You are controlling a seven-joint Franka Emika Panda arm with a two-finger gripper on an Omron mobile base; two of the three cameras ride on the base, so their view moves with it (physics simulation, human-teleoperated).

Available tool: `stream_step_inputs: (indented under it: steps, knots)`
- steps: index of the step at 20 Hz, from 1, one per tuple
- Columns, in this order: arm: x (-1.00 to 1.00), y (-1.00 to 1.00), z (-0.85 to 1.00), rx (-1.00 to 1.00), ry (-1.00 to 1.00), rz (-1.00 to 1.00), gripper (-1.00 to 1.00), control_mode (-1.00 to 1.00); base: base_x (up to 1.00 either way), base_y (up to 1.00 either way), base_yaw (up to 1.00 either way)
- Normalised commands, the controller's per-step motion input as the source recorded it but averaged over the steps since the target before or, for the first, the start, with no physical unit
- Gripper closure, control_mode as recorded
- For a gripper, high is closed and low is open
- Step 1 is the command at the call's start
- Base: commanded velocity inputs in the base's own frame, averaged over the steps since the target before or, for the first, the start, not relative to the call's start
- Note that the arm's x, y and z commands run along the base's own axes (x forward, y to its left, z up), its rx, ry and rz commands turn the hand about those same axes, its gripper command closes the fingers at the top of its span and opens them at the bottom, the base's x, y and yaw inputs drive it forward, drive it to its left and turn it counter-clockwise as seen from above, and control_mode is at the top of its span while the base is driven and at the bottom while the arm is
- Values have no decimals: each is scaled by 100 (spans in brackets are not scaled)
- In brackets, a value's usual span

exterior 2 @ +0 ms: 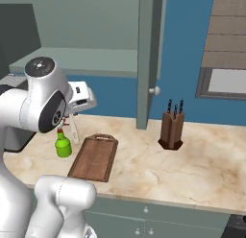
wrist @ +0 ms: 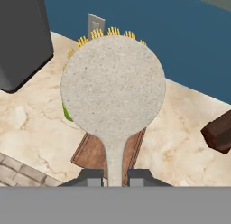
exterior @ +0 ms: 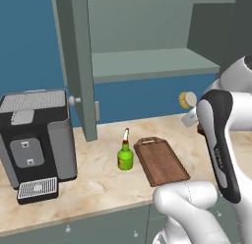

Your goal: Grab the spray bottle from the cabinet, then place it next to the cutting board for sanitizing. Then grab the dish brush from the countertop next to the sink and place it next to the cutting board.

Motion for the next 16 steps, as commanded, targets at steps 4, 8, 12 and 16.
stream_step_inputs:
  steps: [4, 8, 12, 16]
  knots:
    - [0, 0, 0, 0, 0, 0, 100, 100, 58, 4, 0]
    - [0, 0, 0, 0, 0, 0, 100, 100, 51, 2, 0]
    - [48, 0, -35, 0, 3, 0, 100, -100, 16, 1, 0]
    - [69, 0, -66, 0, 4, 0, 100, -100, 0, 0, 0]
